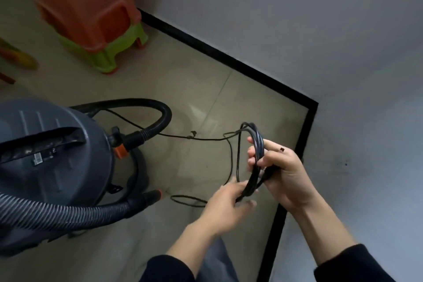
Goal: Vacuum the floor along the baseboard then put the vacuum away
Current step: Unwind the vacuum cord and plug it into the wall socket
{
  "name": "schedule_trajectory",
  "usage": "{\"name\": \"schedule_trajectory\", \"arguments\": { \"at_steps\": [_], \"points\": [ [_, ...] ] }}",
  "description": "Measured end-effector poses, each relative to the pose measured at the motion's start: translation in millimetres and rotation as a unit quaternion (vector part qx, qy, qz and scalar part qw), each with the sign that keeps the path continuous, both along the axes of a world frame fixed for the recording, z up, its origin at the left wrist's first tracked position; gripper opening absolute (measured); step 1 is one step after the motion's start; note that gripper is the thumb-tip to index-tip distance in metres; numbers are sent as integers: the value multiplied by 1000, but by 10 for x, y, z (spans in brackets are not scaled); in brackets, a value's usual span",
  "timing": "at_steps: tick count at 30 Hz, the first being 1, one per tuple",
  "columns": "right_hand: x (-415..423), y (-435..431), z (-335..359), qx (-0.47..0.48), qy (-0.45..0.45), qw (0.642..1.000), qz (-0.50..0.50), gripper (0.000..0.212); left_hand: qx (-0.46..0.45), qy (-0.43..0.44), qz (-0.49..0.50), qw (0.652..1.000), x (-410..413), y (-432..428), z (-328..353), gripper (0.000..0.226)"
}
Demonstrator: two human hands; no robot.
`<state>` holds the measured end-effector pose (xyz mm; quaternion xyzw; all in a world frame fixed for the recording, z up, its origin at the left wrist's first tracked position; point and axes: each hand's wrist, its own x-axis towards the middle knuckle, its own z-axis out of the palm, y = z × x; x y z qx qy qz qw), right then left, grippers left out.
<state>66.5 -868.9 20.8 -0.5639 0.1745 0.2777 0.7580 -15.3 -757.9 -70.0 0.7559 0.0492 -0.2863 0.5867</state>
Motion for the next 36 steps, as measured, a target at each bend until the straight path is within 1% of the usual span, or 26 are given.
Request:
{"name": "schedule_trajectory", "arguments": {
  "at_steps": [1, 2, 4, 7, 9, 10, 11, 12, 13, 14, 15, 17, 18, 19, 20, 21, 23, 24, 25, 27, 30, 33, 34, 36],
  "points": [
    [-101, -13, 85, -14, -8, 1000, 9, 43, -20, 8, 0, 1000, -108, -24, 55, 24],
    [-209, -26, 165, -41, -15, 999, 19, 42, -37, 17, -2, 999, -221, -27, 114, 17],
    [-440, -41, 328, -105, -11, 994, 22, 40, -85, 32, -22, 996, -471, 18, 263, 15],
    [-815, -59, 560, -191, 4, 982, -16, 33, -163, 57, -23, 985, -853, 195, 441, 15],
    [-1059, -68, 703, -269, -15, 963, -9, 27, -195, 73, 1, 978, -1123, 344, 536, 13],
    [-1169, -83, 754, -319, -31, 947, 16, 23, -208, 92, 23, 974, -1249, 411, 574, 13],
    [-1278, -100, 781, -370, -42, 926, 63, 21, -217, 120, 52, 967, -1368, 480, 624, 13],
    [-1396, -113, 791, -417, -47, 898, 133, 19, -222, 153, 93, 958, -1476, 547, 667, 14],
    [-1527, -117, 788, -459, -45, 861, 216, 18, -230, 190, 143, 944, -1574, 613, 715, 15],
    [-1682, -112, 772, -490, -33, 817, 302, 18, -247, 225, 199, 922, -1660, 681, 749, 16],
    [-1855, -102, 731, -512, -15, 768, 383, 19, -282, 258, 257, 888, -1724, 755, 790, 18],
    [-2261, -84, 564, -558, 30, 647, 519, 35, -353, 295, 343, 819, -1815, 921, 903, 20],
    [-2475, -91, 461, -583, 49, 580, 567, 41, -371, 302, 363, 800, -1855, 1009, 954, 21],
    [-2677, -118, 364, -603, 57, 525, 598, 42, -377, 308, 369, 792, -1901, 1088, 1012, 22],
    [-2867, -163, 281, -619, 61, 486, 614, 38, -373, 313, 362, 795, -1958, 1164, 1070, 23],
    [-3030, -224, 218, -635, 64, 456, 620, 35, -356, 319, 345, 808, -2038, 1239, 1126, 26],
    [-3272, -363, 190, -669, 71, 399, 623, 35, -288, 329, 289, 852, -2255, 1381, 1211, 34],
    [-3356, -432, 207, -683, 67, 378, 621, 33, -243, 331, 255, 876, -2384, 1447, 1231, 38],
    [-3430, -494, 240, -697, 59, 362, 616, 30, -195, 332, 221, 896, -2532, 1506, 1241, 42],
    [-3560, -611, 309, -723, 33, 344, 599, 26, -102, 333, 157, 924, -2851, 1602, 1222, 46],
    [-3650, -722, 467, -767, -41, 327, 550, 19, 57, 317, 63, 945, -3288, 1735, 1108, 41],
    [-3694, -694, 684, -811, -141, 319, 470, 16, 224, 261, -10, 939, -3640, 1966, 917, 29],
    [-3702, -644, 740, -820, -176, 328, 435, 20, 279, 230, -28, 932, -3733, 2077, 851, 27],
    [-3729, -495, 829, -813, -258, 377, 361, 37, 389, 169, -50, 904, -3916, 2317, 755, 29]
  ]
}}
